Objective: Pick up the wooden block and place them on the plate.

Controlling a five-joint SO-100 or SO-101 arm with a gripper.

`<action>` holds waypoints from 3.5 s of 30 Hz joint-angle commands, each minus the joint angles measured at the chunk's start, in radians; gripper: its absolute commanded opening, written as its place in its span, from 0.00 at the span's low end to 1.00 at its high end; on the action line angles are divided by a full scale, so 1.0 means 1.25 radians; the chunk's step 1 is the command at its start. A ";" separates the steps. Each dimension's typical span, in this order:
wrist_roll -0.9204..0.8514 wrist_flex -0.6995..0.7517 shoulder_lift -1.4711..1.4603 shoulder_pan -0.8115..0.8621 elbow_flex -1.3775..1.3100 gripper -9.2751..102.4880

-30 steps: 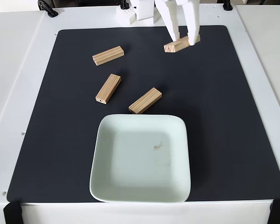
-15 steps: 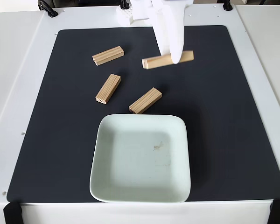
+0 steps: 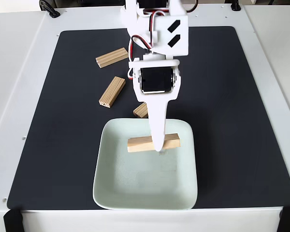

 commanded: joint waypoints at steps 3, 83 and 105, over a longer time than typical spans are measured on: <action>-0.001 -0.009 -0.038 0.010 -0.114 0.08; -0.326 0.126 1.428 0.152 1.426 0.08; -0.825 0.130 1.263 0.399 1.460 0.08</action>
